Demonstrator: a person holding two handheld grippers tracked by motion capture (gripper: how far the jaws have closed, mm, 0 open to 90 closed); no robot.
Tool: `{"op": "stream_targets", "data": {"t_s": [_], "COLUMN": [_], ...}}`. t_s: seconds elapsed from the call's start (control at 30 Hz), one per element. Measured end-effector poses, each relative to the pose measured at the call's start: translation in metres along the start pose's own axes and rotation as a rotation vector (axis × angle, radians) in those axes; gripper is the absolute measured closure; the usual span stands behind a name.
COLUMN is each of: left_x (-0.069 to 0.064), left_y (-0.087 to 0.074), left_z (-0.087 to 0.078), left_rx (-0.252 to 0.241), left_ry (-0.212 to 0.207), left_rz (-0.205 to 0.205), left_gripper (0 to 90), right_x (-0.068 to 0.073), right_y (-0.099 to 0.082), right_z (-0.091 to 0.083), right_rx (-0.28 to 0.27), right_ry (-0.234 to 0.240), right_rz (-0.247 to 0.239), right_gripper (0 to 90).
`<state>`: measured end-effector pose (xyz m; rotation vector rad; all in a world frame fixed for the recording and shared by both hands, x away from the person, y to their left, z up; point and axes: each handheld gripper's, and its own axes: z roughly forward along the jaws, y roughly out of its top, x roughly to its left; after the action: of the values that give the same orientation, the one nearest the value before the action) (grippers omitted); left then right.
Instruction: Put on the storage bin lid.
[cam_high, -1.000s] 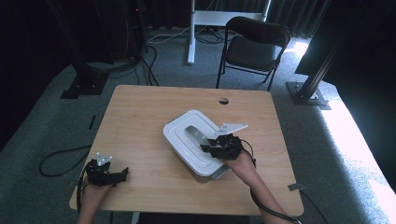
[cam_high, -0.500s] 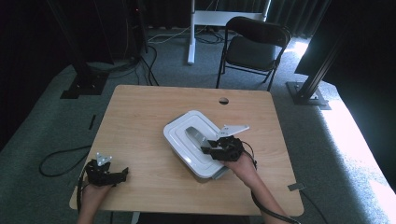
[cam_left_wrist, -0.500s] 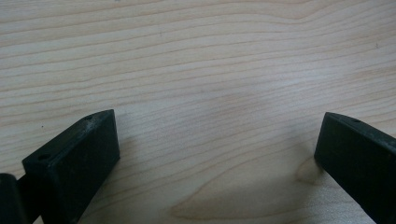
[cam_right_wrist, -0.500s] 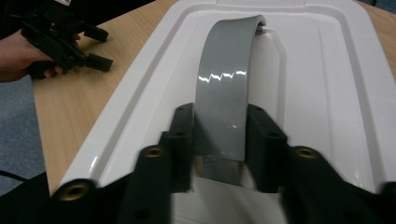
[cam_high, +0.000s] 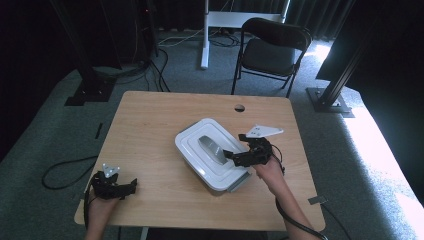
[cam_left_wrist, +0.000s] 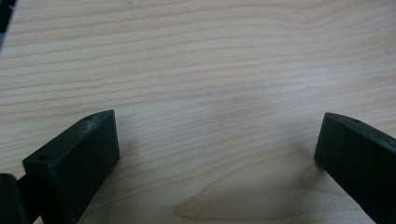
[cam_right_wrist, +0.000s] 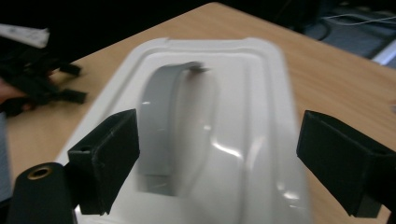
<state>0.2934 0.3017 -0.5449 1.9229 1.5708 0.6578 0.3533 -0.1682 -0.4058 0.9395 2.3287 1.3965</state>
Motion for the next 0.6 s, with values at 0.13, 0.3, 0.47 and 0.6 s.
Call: {"op": "stream_targets", "data": {"t_s": [0.13,0.3,0.47,0.6], "left_x": [0.0,-0.006,-0.02,-0.031], "left_y": [0.002,0.007,0.014,0.021], "left_z": [-0.003,-0.007,-0.01,-0.013], "left_rx": [-0.006,0.004,-0.014,-0.048], "left_ry": [-0.018,-0.047,-0.08,-0.098], "left_rz": [-0.041,-0.037,0.002,-0.011], "left_gripper": [0.4,0.3,0.3,0.4], "right_x": [-0.014,-0.033,-0.063,-0.079], "right_y": [-0.004,-0.013,-0.025,-0.032], "right_z": [-0.003,-0.009,-0.013,-0.012], "right_rx": [-0.002,-0.049,-0.076,-0.063], "right_ry": [-0.047,-0.089,-0.161,-0.206], "right_rz": [0.01,0.055,0.133,0.162], "right_gripper": [12.4,12.4,12.5,12.6]}}
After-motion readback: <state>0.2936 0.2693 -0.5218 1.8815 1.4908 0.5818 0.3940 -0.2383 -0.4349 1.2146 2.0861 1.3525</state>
